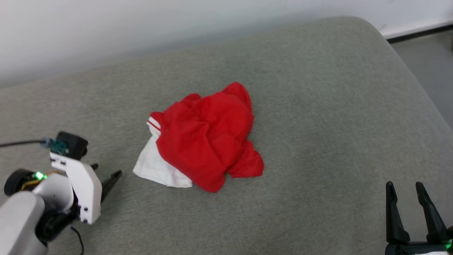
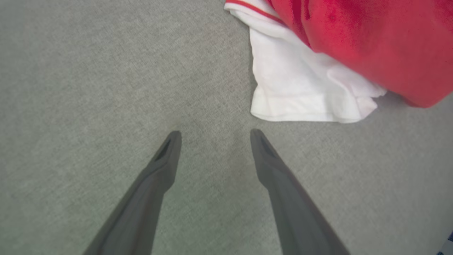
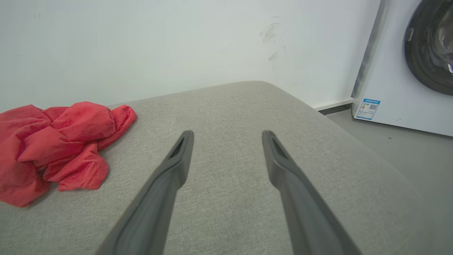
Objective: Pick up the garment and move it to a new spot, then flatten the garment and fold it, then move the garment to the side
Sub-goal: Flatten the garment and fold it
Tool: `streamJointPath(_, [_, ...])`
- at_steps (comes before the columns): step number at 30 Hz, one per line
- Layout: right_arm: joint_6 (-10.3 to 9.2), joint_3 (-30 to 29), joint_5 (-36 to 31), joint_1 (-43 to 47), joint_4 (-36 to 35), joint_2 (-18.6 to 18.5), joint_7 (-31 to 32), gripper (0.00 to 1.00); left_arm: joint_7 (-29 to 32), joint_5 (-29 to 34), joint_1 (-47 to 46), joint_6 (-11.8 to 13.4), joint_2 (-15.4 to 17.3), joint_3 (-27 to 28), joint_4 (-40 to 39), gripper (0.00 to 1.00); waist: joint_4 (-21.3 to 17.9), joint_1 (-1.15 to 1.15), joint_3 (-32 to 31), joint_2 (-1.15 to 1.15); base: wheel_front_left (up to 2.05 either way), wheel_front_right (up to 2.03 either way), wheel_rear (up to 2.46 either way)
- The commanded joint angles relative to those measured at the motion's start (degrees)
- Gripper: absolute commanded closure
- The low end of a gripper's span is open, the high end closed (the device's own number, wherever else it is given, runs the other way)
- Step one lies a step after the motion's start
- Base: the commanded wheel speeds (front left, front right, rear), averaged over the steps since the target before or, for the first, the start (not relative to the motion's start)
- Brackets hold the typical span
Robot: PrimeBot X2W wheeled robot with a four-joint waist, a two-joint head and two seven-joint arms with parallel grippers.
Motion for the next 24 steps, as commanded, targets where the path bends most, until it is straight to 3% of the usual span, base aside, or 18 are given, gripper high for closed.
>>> streamJointPath(1, [-0.06, -0.10, 0.44, -0.73, 0.14, 0.14, -0.12, 0.00, 0.20, -0.21, -1.56, 0.02, 0.09, 0.08, 0.04, 0.00, -2.66, -0.01, 2.60, 0.00, 0.00, 0.00, 0.00])
streamJointPath(11, [-0.06, 0.77, 3.99, -2.55, 1.39, 0.16, -0.12, 0.00, 8.62, -2.93, -8.33, 0.10, 0.32, -5.69, 4.57, 0.00, -7.75, -0.01, 6.81, 0.00, 0.00, 0.00, 0.00])
streamJointPath(12, [-0.05, 0.84, 4.28, -2.62, 1.43, 0.16, -0.13, 0.00, 10.18, -2.51, -8.13, 0.33, 0.71, -6.53, 5.42, 0.13, -8.06, -0.01, 6.96, 0.00, 0.00, 0.00, 0.00])
streamJointPath(14, [-0.06, 1.02, 4.67, -2.54, 1.73, 0.17, -0.12, 0.00, 12.58, -2.37, -7.56, 0.68, 0.90, -7.63, 6.76, 0.64, -8.48, -0.01, 7.32, 0.00, 0.00, 0.00, 0.00])
streamJointPath(15, [-0.06, 1.03, 4.96, -2.60, 1.80, 0.16, -0.13, 0.00, 13.46, -2.45, -7.37, 0.60, 0.87, -8.27, 6.88, 1.00, -8.58, -0.01, 7.45, 0.00, 0.00, 0.00, 0.00])
streamJointPath(20, [-0.05, 0.64, 5.50, -2.69, 2.05, 0.17, -0.13, 0.00, 14.65, -4.17, -7.59, 0.09, 0.60, -9.85, 5.36, 1.00, -7.60, -0.01, 7.63, 0.00, 0.00, 0.00, 0.00])
streamJointPath(24, [-0.05, -0.11, 4.93, -2.70, 2.01, 0.17, -0.12, 0.00, 13.65, -3.89, -10.13, -0.11, 1.20, -11.18, 2.86, 1.00, -4.62, -0.01, 6.78, 0.00, 0.00, 0.00, 0.00])
